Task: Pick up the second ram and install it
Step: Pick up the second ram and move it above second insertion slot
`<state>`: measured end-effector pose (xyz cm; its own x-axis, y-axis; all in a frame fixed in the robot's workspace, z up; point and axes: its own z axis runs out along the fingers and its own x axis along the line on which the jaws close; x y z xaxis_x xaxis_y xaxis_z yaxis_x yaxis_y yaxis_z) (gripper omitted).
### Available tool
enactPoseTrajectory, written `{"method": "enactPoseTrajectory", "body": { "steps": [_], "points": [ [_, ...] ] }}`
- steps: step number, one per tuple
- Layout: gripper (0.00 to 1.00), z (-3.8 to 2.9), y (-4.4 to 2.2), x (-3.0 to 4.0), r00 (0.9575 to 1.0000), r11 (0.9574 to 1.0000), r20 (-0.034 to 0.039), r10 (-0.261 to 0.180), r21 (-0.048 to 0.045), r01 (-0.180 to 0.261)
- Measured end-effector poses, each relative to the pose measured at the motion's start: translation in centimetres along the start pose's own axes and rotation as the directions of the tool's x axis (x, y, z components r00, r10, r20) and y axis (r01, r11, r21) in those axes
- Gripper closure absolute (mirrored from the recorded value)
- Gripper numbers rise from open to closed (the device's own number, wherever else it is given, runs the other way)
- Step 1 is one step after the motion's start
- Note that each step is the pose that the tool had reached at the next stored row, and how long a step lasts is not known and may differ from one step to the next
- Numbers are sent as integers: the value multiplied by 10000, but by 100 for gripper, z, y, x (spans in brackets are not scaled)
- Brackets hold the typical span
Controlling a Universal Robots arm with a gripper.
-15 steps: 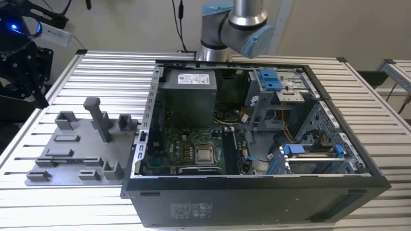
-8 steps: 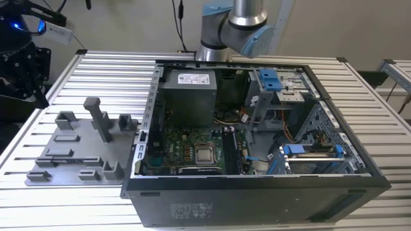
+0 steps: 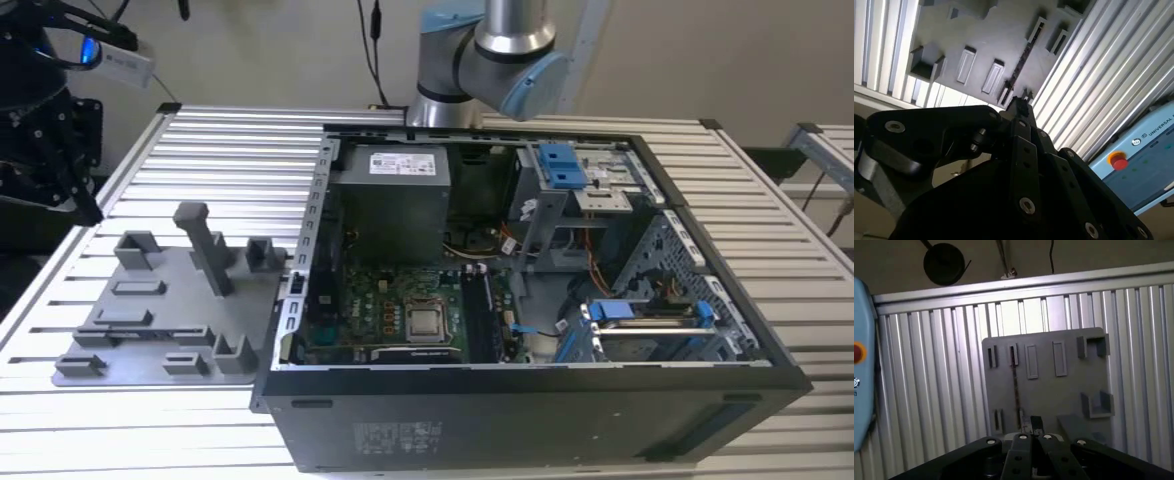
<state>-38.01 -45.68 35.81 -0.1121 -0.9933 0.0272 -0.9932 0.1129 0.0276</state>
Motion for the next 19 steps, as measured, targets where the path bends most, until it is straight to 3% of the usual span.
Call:
{"method": "enactPoseTrajectory", "body": {
  "steps": [17, 19],
  "points": [
    [89, 0, 0, 0, 9999, 10000, 141, -5, -8, 5],
    [82, 0, 0, 0, 9999, 10000, 157, -6, -8, 6]
  ]
}}
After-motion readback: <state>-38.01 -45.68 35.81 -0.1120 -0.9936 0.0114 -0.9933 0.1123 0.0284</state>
